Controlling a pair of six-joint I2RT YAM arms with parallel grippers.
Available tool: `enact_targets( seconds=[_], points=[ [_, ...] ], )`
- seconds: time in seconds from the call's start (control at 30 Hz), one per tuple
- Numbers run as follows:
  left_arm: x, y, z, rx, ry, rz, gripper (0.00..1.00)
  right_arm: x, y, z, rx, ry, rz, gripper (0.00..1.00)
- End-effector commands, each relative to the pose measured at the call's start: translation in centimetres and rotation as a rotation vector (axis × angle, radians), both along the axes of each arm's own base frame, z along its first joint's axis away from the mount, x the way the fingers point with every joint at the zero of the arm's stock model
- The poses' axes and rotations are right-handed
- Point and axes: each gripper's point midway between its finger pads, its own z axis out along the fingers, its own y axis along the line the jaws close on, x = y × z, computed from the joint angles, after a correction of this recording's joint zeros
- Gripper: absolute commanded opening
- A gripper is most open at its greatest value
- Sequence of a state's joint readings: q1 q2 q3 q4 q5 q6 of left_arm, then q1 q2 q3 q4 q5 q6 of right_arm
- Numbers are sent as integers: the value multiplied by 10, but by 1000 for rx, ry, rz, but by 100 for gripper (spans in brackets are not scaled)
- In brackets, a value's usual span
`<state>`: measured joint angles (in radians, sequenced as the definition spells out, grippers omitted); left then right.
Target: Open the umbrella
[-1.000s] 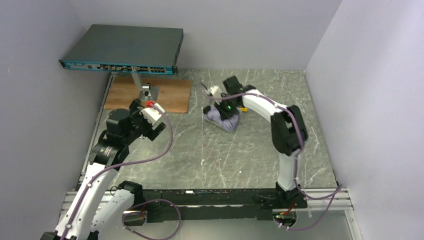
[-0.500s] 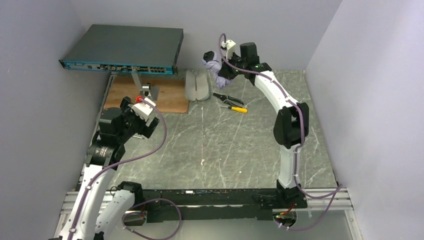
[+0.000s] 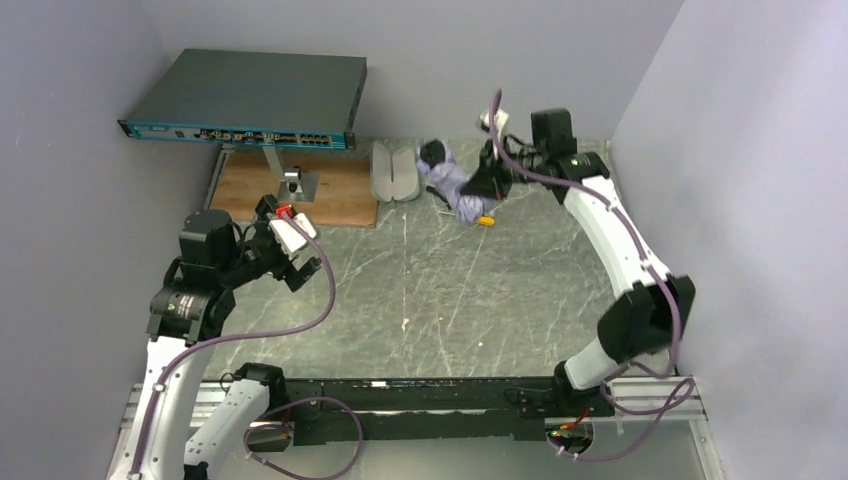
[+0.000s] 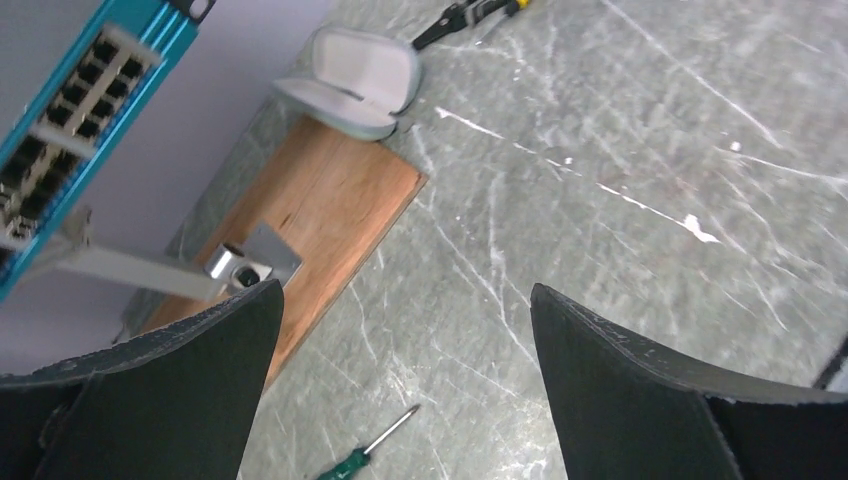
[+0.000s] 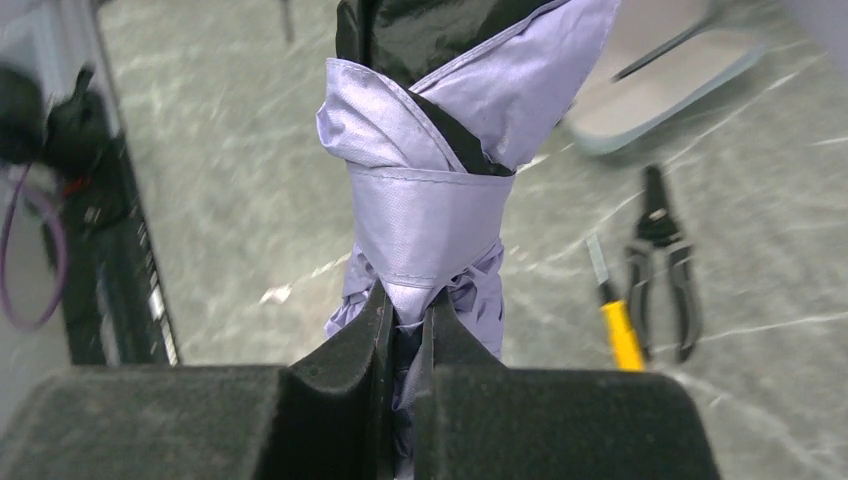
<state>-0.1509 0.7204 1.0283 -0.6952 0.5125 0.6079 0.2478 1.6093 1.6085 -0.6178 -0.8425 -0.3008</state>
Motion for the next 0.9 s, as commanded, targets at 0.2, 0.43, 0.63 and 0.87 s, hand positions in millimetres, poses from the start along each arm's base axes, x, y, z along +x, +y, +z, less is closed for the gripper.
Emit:
enact_targets(
  seconds=[0.2,0.43,0.63,0.87],
  points=[
    [-61,-37,30,-35,29,-335,99,-154,-3,-12,-130,-278,265,0],
    [-63,-63,56,-251,145,-415,95,-143,0,21,-171,-826,105,0],
    [-56,-74,57,-234,109,-502,90,-143,18,36,-144,-1081,191,0],
    [-49,-87,39,44,-181,-574,79,-162,37,20,-138,-1087,422,0]
  ],
)
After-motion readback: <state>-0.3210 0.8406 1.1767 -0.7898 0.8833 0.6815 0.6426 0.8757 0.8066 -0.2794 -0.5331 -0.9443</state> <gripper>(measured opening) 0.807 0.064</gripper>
